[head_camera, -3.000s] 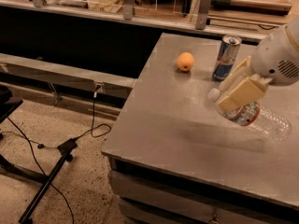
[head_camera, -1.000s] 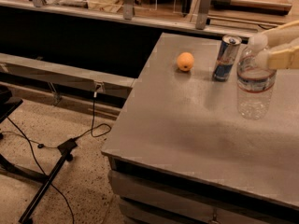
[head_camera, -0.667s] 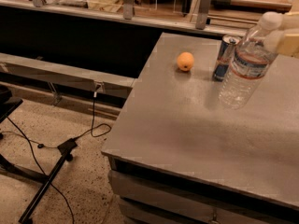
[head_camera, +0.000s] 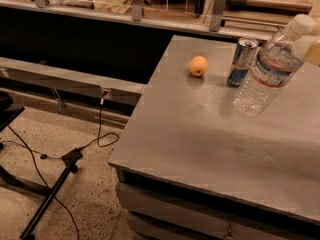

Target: Place water bottle upright

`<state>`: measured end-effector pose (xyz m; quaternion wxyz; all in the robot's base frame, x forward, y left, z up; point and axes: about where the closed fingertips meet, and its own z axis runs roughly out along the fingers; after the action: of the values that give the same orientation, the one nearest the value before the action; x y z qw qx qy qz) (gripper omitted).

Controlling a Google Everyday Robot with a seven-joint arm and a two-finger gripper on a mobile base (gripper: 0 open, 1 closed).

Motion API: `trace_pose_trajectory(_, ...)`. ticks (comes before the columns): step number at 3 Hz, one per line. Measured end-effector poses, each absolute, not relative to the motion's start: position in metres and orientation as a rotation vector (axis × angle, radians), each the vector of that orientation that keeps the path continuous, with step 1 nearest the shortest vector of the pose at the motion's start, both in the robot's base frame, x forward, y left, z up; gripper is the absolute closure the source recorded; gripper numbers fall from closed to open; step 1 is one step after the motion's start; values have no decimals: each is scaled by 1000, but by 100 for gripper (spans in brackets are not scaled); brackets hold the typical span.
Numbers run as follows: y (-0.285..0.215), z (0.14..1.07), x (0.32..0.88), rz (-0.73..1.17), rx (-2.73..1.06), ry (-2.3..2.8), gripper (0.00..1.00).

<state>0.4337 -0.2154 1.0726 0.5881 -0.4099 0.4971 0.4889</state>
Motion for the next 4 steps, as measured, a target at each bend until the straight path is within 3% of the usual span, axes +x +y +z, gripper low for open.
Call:
trace_pose_trajectory(2,-212,1026,430,1113,-953,1253,100)
trace_pose_trajectory(3,-210,1012,426,1133,-967,1267,88)
trace_pose_trajectory(4,-208,1005,423,1144,-988,1270,65)
